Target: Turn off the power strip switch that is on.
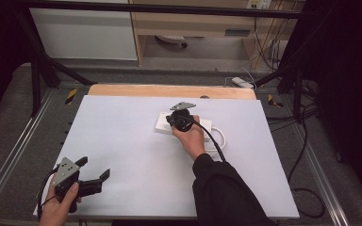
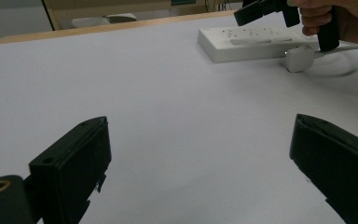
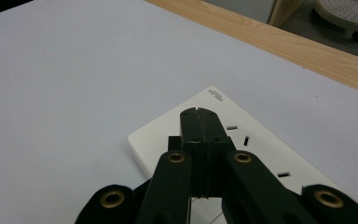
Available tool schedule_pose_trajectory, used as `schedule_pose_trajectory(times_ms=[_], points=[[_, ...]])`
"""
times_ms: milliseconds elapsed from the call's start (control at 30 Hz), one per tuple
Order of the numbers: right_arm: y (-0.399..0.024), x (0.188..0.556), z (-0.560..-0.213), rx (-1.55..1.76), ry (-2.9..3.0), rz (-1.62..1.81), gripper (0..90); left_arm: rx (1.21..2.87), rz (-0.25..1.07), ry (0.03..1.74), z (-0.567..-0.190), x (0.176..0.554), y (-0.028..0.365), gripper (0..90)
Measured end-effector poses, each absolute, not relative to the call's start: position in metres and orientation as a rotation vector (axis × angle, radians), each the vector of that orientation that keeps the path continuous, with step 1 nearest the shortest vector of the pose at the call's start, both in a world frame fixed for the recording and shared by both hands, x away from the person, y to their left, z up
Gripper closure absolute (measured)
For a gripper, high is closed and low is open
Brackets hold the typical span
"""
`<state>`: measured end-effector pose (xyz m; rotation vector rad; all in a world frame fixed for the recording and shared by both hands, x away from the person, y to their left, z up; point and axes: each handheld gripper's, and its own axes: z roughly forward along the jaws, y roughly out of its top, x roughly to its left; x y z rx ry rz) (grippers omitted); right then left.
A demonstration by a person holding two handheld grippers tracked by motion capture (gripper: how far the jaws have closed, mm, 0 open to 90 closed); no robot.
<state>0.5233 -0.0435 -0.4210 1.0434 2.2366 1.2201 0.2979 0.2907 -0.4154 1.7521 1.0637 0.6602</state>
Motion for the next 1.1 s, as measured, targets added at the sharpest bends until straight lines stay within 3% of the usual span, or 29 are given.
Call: schedule_pose_trajectory(times_ms=[1100], points=[[-0.0391,0.5242,-0.4298,1.056,2.296,1.187,90.0,1.752,0.662,1.061,-0.4152,0.2979,0.2909,5.1]])
